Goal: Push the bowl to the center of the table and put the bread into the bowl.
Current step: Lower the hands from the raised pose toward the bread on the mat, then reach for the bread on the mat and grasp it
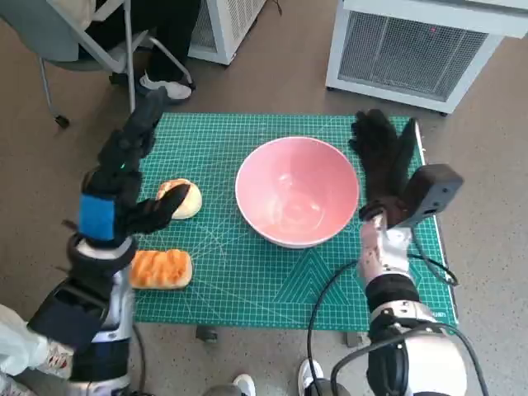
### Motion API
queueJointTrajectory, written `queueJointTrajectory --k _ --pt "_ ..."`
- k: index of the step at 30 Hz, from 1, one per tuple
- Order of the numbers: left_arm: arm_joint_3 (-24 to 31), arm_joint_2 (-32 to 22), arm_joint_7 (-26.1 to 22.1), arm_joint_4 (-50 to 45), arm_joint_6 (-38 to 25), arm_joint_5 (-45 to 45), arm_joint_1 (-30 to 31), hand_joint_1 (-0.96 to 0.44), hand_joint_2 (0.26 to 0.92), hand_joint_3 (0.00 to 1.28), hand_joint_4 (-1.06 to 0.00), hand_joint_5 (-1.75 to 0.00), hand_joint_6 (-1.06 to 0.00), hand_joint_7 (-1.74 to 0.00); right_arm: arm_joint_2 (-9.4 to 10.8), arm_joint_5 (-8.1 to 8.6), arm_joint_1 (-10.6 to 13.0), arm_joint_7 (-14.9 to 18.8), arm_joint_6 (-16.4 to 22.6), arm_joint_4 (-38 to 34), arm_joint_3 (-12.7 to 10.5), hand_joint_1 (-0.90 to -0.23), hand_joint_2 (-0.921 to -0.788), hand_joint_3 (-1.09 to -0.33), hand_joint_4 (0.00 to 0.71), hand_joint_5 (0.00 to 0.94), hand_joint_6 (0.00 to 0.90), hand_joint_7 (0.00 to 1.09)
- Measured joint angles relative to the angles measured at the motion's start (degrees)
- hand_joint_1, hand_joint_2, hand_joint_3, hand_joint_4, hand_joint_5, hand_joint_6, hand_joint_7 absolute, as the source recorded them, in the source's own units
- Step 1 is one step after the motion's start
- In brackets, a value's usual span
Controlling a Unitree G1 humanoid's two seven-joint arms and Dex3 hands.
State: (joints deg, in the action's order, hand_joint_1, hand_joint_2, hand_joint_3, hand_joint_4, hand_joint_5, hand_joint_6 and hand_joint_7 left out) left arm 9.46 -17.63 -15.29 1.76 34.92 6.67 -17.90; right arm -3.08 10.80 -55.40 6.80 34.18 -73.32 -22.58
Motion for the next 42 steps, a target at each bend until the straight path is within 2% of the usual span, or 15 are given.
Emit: queueJointTrajectory --k 6,9,12,17,22,25,34,42 --pt "1.8 -7.2 -4.6 -4.5 -3.6 -0.2 4.8 -0.52 0.921 0.3 -0.27 0.0 -0.35 0.0 -1.0 -0.3 -0.1 1.4 8.2 4.5 1.9 -0.533 -0.921 -0.877 0.22 0.025 0.001 0.57" --pt "3.4 -12.9 -8.2 -8.0 -7.4 -0.8 8.0 -0.55 0.921 0.29 -0.27 0.0 -0.34 0.0 -1.2 -0.54 -0.1 3.1 13.0 7.9 3.3 -0.535 -0.921 -0.881 0.24 0.035 -0.001 0.63" --pt "5.4 -19.1 -12.1 -12.2 -12.4 -2.0 11.2 -0.57 0.921 0.26 -0.27 0.0 -0.35 -0.01 -1.6 -1.03 -0.1 5.4 17.3 11.9 5.0 -0.54 -0.921 -0.881 0.244 0.038 -0.001 0.65" --pt "7.8 -27.4 -17.8 -19.7 -22.6 -3.7 16.0 -0.57 0.921 0.18 -0.26 0.0 -0.37 -0.02 -2.9 -1.22 0.1 10.1 22.0 17.6 7.9 -0.549 -0.921 -0.869 0.248 0.043 -0.001 0.64" --pt "8.7 -32.1 -21.1 -25.9 -30.4 -7.1 19.6 -0.55 0.921 0.11 -0.26 0.0 -0.39 -0.02 -4.1 -1.11 0.7 13.3 23.3 21.1 9.8 -0.549 -0.921 -0.854 0.249 0.046 -0.001 0.63" --pt "8.5 -33.0 -22.0 -28.2 -33.0 -9.4 20.9 -0.54 0.921 0.09 -0.26 0.0 -0.39 -0.03 -4.4 -0.69 1.5 14.9 23.3 23.5 10.8 -0.553 -0.921 -0.843 0.252 0.048 -0.001 0.62" --pt "3.5 -33.1 -22.1 -29.8 -37.4 -16.0 21.7 -0.5 0.919 0.03 -0.28 -0.01 -0.4 -0.03 -4.5 2.65 4.1 18.5 22.2 29.0 13.0 -0.546 -0.921 -0.82 0.251 0.049 -0.001 0.6" --pt "-2.8 -32.7 -22.1 -26.2 -39.0 -20.6 19.9 -0.46 0.912 0.01 -0.31 -0.01 -0.4 -0.03 -4.5 3.04 4.8 19.2 22.0 30.4 13.9 -0.547 -0.921 -0.809 0.244 0.045 -0.001 0.6"
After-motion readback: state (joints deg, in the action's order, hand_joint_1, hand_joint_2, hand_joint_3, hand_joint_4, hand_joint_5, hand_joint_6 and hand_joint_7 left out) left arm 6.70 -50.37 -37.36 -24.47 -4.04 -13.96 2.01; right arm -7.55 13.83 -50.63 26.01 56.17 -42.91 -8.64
